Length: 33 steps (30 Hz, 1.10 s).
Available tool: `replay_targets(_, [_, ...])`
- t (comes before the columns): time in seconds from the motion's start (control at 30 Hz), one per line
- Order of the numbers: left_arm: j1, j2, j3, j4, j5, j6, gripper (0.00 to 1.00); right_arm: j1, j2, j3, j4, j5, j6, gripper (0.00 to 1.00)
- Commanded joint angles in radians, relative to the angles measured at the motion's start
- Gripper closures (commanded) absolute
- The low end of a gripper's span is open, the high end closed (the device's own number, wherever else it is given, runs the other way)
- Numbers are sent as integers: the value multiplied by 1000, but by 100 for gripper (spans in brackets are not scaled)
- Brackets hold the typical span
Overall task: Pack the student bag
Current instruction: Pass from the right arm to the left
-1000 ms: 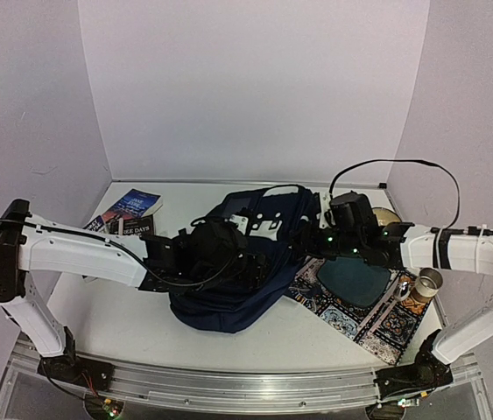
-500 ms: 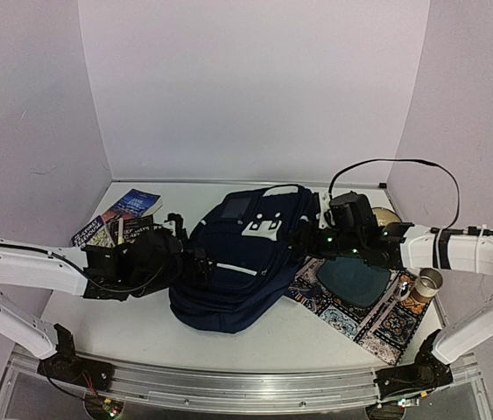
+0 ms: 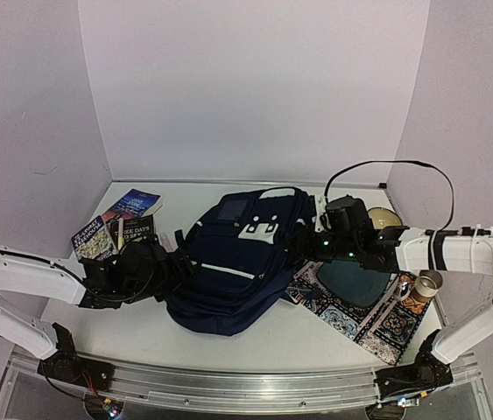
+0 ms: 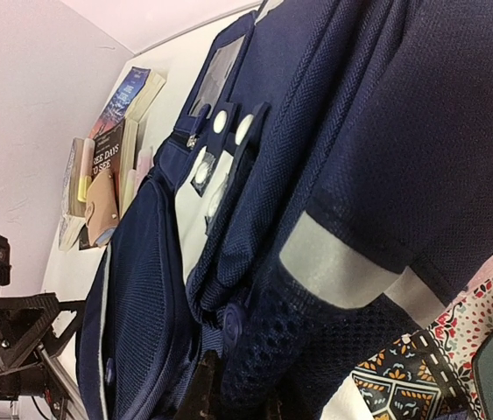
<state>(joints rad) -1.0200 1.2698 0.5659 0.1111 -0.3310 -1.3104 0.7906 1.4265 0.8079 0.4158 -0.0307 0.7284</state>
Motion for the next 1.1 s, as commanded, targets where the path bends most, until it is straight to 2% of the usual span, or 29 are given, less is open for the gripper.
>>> replay_targets(0.0, [1, 41, 31, 85, 58, -123, 26, 18, -9, 7, 141, -29, -26, 100])
replay_targets(0.27, [1, 68, 10, 84, 78, -239, 25, 21, -12, 7, 146, -29, -32, 100])
replay_targets(0.43, [1, 101, 25, 83, 106, -258, 26, 20, -12, 4, 153, -33, -31, 100])
replay_targets(0.63, [1, 93, -31, 82, 122, -397, 26, 20, -8, -2, 171, -35, -24, 100])
replay_targets(0.77, [1, 87, -13, 83, 118, -411, 29, 21, 3, -7, 187, -48, -13, 100])
replay_targets(0.87, [1, 92, 16, 85, 100, -382, 37, 24, 12, -8, 197, -57, -8, 100])
replay_targets(1.07, [1, 106, 42, 108, 93, -364, 72, 32, 28, -15, 212, -74, -6, 100])
